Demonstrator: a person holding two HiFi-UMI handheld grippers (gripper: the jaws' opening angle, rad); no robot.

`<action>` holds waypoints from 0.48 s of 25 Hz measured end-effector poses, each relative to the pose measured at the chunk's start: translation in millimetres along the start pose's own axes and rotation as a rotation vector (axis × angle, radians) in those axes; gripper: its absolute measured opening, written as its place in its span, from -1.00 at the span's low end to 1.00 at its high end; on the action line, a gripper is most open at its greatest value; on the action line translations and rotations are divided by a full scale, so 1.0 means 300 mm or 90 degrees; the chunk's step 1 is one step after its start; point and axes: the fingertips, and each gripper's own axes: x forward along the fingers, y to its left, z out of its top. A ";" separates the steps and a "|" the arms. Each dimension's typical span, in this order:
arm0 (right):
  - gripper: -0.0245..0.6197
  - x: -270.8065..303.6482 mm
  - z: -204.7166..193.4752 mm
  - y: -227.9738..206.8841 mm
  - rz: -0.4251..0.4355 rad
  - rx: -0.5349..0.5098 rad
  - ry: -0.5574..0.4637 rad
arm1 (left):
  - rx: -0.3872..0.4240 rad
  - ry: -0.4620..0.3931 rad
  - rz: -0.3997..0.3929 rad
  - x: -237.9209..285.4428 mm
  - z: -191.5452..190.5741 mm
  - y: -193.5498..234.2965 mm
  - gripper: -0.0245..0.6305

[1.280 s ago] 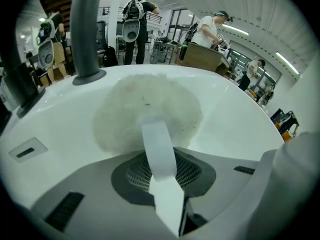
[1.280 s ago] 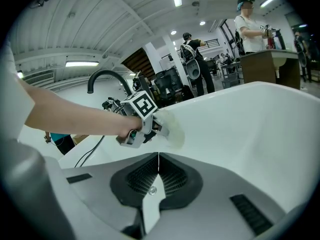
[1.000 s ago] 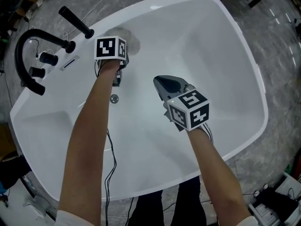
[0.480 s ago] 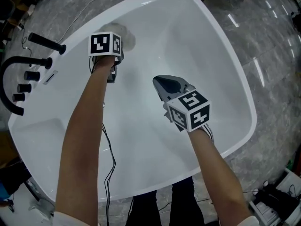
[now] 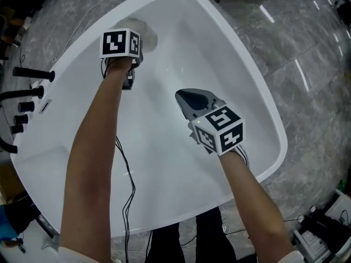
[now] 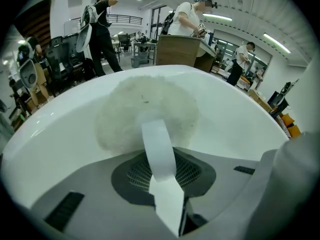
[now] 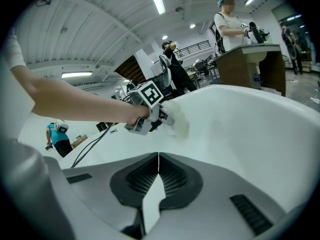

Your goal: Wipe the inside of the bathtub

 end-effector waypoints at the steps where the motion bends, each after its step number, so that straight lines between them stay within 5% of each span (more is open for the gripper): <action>1: -0.86 -0.009 0.003 -0.023 -0.001 0.004 -0.003 | 0.003 -0.001 0.000 0.010 0.015 -0.017 -0.63; 12: -0.86 -0.083 0.011 -0.203 -0.004 0.030 -0.017 | 0.046 -0.003 0.001 0.106 0.152 -0.197 -0.63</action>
